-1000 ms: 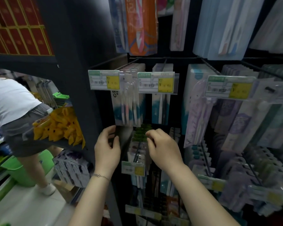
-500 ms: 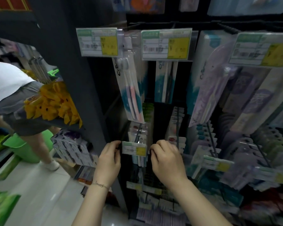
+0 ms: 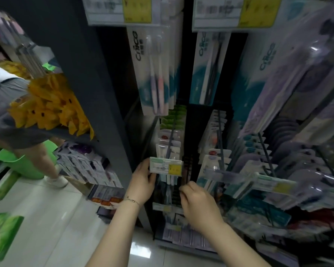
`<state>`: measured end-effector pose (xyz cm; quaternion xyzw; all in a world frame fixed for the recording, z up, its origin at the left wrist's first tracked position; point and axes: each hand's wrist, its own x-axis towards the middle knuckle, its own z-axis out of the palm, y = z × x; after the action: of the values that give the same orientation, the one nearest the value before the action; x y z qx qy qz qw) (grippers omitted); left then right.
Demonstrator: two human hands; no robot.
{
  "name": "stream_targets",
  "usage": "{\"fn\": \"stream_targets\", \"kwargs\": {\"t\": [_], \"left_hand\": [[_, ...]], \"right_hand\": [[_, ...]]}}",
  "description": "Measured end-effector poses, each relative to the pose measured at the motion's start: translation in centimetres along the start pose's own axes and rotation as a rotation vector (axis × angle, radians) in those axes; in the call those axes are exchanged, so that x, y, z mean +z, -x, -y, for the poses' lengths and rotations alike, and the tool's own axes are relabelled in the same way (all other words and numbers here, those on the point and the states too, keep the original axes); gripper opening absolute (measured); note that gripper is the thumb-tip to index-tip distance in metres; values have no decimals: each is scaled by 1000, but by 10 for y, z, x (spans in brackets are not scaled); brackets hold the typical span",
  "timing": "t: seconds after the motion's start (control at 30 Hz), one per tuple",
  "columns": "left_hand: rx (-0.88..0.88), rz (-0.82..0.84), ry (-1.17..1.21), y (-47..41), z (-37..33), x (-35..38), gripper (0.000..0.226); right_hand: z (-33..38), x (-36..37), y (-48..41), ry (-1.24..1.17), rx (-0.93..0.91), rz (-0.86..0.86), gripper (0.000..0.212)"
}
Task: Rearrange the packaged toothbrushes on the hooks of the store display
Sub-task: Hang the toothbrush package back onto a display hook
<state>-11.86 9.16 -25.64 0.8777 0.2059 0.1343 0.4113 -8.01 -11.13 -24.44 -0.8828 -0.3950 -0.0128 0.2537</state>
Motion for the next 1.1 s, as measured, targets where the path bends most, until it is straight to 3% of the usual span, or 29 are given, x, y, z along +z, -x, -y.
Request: {"fn": "stream_targets", "kwargs": {"t": [0.2,0.53,0.77,1.1], "left_hand": [[-6,19,73,-12,-6,2,31],[-91,31,87,-22,-7,5,22],[-42,22,275,-11,-3,2,32],[-174,40,406,2,11,6,9]], "right_hand": [[-6,8,-41,-164,283,94,40],[-5,11,-71,-350,337,-18,12],[-4,6,-71,-498,382,-68,20],[10,3,-66,-612,377,-27,37]]}}
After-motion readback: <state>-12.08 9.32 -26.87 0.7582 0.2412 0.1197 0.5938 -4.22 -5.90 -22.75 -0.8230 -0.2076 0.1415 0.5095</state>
